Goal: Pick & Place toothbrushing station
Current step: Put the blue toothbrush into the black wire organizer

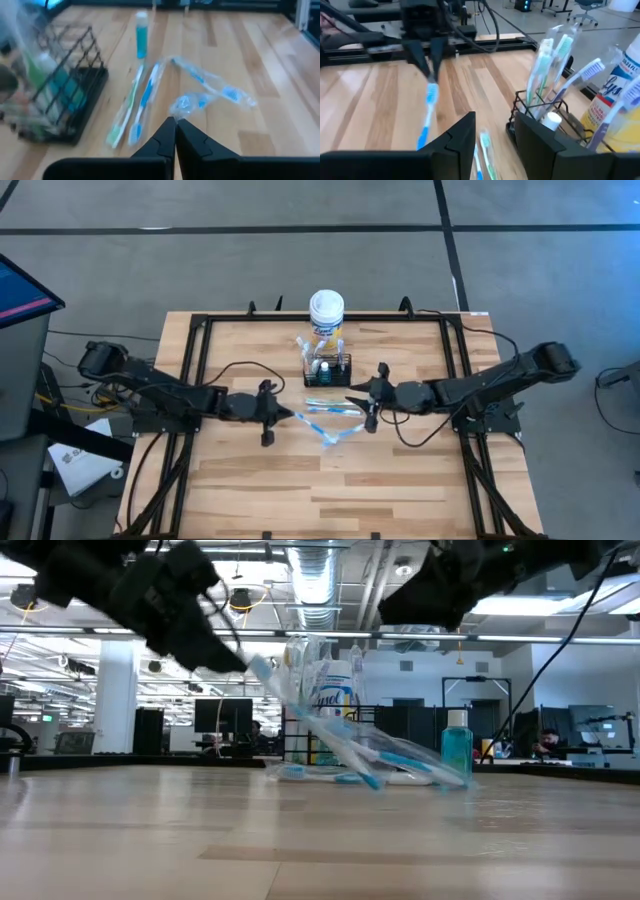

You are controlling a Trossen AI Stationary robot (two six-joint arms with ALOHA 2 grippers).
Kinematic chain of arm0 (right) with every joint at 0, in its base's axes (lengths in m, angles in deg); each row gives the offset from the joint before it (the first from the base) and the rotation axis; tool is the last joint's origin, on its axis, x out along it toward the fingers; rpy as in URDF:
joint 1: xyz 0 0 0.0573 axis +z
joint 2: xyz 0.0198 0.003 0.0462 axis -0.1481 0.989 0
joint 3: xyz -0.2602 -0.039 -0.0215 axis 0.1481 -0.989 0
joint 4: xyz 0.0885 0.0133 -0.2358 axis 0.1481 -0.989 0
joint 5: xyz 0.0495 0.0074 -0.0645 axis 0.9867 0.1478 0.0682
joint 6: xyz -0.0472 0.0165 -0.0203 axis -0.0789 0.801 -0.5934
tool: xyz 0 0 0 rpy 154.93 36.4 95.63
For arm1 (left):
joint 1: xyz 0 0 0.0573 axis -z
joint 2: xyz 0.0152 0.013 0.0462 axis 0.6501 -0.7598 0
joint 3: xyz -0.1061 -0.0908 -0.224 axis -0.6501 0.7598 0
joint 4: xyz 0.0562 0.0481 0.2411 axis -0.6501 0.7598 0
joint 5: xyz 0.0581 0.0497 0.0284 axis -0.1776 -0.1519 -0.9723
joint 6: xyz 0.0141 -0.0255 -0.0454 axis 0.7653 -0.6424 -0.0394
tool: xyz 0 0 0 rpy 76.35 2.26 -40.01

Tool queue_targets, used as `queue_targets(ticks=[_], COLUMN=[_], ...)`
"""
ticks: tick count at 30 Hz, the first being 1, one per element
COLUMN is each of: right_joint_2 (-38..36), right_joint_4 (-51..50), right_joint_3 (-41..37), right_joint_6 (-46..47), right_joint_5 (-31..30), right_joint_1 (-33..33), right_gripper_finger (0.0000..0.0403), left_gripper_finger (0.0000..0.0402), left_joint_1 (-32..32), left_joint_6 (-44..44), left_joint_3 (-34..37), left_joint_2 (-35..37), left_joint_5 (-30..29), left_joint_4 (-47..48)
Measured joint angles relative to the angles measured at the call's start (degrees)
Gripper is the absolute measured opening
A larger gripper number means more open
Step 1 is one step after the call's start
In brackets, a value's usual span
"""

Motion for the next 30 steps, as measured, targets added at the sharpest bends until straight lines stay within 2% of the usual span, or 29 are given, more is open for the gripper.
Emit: queue_targets(ticks=[7,12,21,30], right_joint_2=[3.8,4.9,4.9,4.9], right_joint_4=[0.3,0.2,1.4,3.0], right_joint_3=[2.9,4.4,4.6,4.6], right_joint_6=[0.0,-0.1,0.0,0.0], right_joint_5=[1.2,5.7,9.6,10.6], right_joint_1=[-0.4,-0.4,-0.3,-0.1], right_gripper_finger=[0.0127,0.0127,0.0127,0.0127], left_gripper_finger=[0.0,0.0,0.0,0.0], left_joint_1=[1.7,2.0,2.0,1.8], left_joint_6=[3.1,6.4,9.3,11.1], left_joint_3=[-8.1,-12.0,-18.0,-25.3], left_joint_2=[-0.1,-0.1,-0.1,-6.2], left_joint_5=[-4.3,-5.1,-6.8,-10.2], left_joint_4=[9.6,10.2,14.3,18.1])
